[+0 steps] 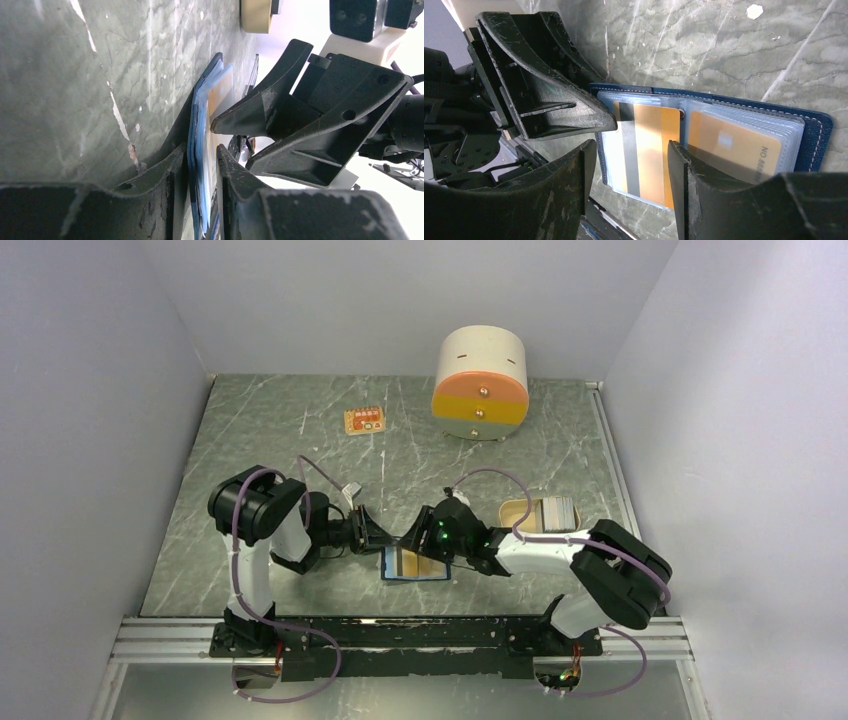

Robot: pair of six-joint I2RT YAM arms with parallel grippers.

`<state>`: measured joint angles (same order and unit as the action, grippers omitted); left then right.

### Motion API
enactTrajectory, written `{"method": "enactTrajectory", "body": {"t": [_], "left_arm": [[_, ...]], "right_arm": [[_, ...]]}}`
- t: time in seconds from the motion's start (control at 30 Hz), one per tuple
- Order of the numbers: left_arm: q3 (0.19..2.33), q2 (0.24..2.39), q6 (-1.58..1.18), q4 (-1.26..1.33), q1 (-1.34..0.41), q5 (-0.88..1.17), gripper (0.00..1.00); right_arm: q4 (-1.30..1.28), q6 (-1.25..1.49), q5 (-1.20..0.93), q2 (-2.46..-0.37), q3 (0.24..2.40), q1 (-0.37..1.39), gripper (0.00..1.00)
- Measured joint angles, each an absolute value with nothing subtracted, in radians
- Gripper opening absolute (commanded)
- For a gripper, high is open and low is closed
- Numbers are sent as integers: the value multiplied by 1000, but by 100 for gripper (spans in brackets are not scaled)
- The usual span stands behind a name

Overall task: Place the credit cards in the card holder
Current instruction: Insert the credit card into the card holder.

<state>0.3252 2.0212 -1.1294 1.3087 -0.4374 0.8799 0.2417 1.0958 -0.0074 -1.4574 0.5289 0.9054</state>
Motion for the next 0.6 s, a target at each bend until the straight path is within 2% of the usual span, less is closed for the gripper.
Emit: {"method": "enactTrajectory", "body": {"t": [0.13, 0.27, 0.37, 0.6], "left_arm": [[322, 2019, -1126, 1292, -438, 876, 32], [317, 1980, -1123, 1260, -443, 874, 41], [318, 1919, -1112, 1214, -452, 868, 41], [385, 1736, -1015, 931, -519, 799, 42]], "right_arm": [[241, 1095, 1, -1457, 529, 911, 58], [204, 1065, 22, -1435, 529, 911, 59], [138, 1011, 46, -1367, 535, 897, 59], [19, 906, 76, -1195, 542, 773, 59]]}}
